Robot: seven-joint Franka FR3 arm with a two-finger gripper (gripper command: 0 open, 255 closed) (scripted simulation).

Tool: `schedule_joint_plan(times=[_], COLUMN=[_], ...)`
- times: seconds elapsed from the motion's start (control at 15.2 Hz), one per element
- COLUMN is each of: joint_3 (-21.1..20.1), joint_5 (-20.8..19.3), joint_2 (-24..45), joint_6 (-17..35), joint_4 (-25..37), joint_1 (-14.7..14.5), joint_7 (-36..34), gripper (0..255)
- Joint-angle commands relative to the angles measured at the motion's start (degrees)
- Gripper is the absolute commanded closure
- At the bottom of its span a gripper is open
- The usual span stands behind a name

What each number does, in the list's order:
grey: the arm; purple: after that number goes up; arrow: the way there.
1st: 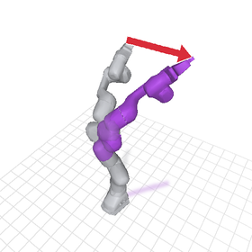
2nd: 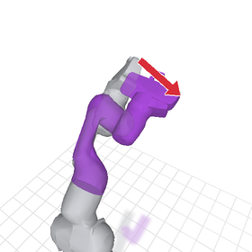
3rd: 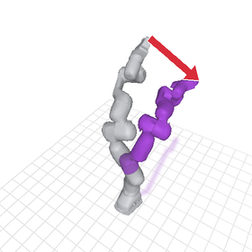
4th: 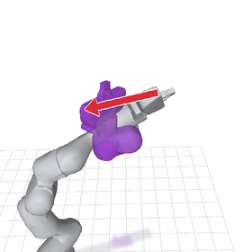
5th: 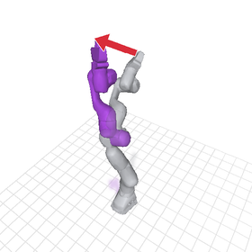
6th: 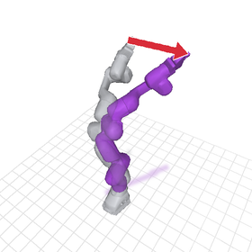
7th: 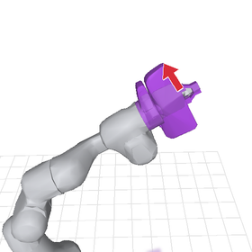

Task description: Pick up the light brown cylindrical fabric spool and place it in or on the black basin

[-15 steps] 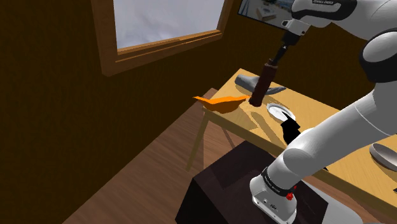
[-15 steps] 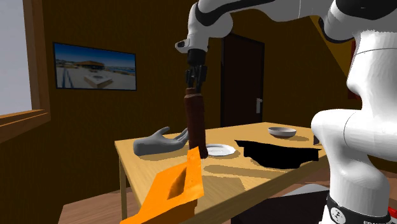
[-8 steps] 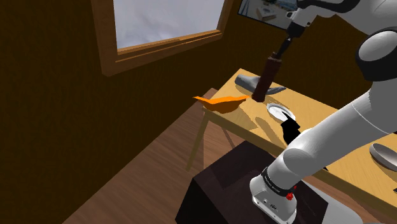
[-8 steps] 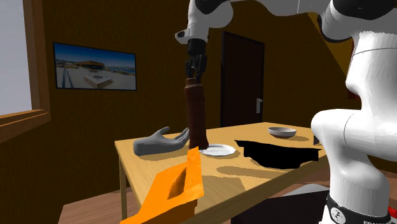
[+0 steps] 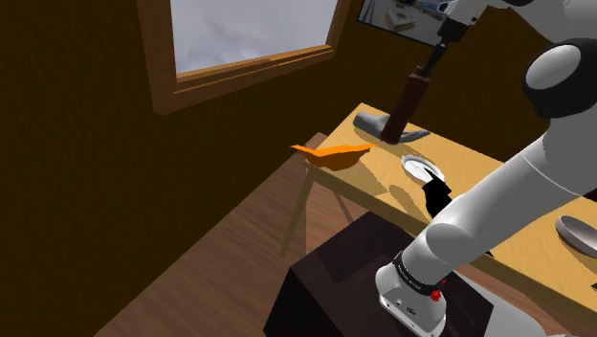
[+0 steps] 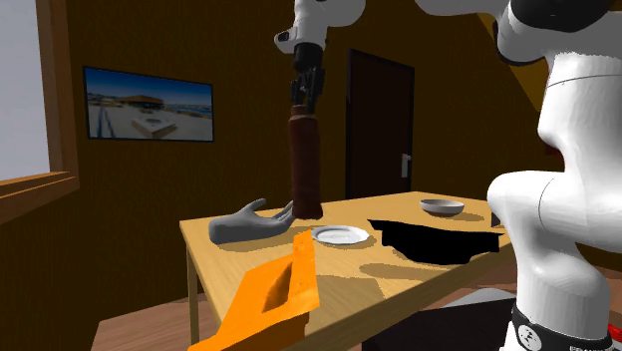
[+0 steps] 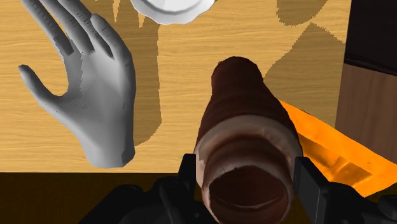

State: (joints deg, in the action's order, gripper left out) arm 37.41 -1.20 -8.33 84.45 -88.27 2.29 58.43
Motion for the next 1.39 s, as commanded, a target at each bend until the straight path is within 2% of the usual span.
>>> schedule_joint_plan(times=[0.0, 0.46, 0.86, 1.32], joint_3=[0.2, 1.7, -0.2, -2.2], joint_5=[0.5, 3.1, -3.3, -8.4], joint_2=[0.8, 4.9, -5.2, -13.8], joint_6=[-1.7, -7.8, -12.3, -19.7], joint_4=[2.4, 11.7, 8.2, 8.4], joint_1=[0.0, 0.5, 0.9, 2.9], joint_7=[0.2, 1.8, 1.6, 3.4], gripper=[255, 255, 255, 255])
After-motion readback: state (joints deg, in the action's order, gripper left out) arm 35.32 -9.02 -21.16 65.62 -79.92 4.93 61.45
